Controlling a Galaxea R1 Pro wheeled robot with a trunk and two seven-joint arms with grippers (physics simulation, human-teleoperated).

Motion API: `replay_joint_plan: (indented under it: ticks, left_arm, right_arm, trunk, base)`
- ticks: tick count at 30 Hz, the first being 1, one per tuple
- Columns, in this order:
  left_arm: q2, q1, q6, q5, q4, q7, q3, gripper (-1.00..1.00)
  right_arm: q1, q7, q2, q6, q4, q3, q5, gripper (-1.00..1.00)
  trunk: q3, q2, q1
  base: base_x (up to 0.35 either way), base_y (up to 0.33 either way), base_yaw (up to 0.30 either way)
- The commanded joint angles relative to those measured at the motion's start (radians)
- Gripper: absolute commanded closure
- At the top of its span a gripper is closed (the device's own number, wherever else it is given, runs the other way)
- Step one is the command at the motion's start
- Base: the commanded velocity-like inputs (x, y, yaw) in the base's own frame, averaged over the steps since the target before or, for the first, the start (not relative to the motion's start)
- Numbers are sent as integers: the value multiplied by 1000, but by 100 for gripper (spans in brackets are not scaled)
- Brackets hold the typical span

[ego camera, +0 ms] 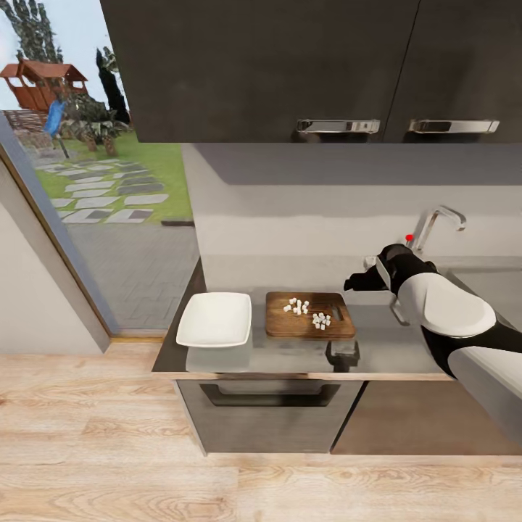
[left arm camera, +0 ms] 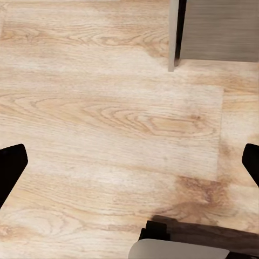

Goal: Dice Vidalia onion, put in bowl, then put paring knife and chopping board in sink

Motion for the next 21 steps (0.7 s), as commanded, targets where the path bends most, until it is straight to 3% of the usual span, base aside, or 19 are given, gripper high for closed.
replay_joint_plan:
  ticks: [1, 13, 21]
  left_arm:
    - [0, -1, -2, 4, 0, 6, -9, -100]
    - [0, -1, -3, 4, 0, 6, -9, -100]
    - [0, -1, -3, 4, 0, 6, -9, -100]
  right_arm:
    - [-1, 9, -1, 1, -1, -5, 10, -100]
    - [-1, 12, -55, -3, 1, -6, 3, -100]
    - [-1, 12, -60, -3, 5, -7, 2, -100]
  trunk:
    - [-1, -1, 0]
    - [-1, -1, 0]
    - [-1, -1, 0]
  base:
    - [0, 0, 0]
    - [0, 0, 0]
    - [0, 0, 0]
